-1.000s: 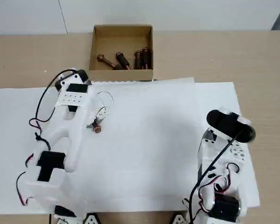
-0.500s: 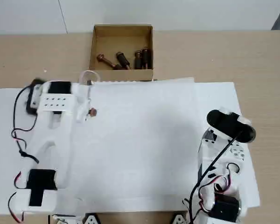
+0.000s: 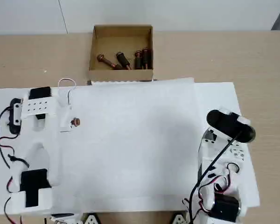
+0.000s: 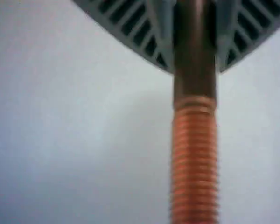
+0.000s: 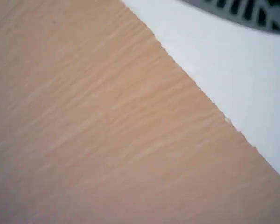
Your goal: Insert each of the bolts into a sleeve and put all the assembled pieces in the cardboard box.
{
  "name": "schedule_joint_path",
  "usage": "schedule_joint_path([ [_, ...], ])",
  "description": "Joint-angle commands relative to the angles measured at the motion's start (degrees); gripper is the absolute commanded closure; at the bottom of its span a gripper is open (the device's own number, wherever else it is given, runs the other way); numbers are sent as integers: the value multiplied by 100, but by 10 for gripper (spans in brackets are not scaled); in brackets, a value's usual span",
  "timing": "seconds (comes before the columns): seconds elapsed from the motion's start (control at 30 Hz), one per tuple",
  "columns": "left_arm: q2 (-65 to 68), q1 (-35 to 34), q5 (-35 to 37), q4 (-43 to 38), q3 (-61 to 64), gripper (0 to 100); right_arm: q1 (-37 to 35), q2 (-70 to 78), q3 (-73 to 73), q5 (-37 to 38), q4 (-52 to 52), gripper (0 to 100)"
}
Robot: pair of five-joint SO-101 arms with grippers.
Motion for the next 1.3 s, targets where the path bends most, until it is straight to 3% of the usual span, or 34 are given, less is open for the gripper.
schedule_joint_path([
  [0.0, -141, -53, -149, 44, -31, 987, 66, -48, -53, 62, -92, 995],
  [0.23, -141, -35, -193, 123, -22, 826, 66, -48, -70, 62, -92, 995],
  [0.43, -141, -53, -378, 343, -22, 804, 66, -48, -88, 44, -92, 995],
  [0.7, -193, -62, -3807, 826, -207, 803, 66, -48, -88, 26, -101, 995],
  [0.9, -141, -35, -5319, 1644, -875, 804, 66, -48, -53, 18, -145, 995],
  [1.1, -132, -53, -6136, 2303, -1420, 803, 66, -48, -44, 0, -154, 995],
  [1.27, -132, -158, -6251, 2409, -1446, 804, 66, -48, -44, -343, -154, 995],
])
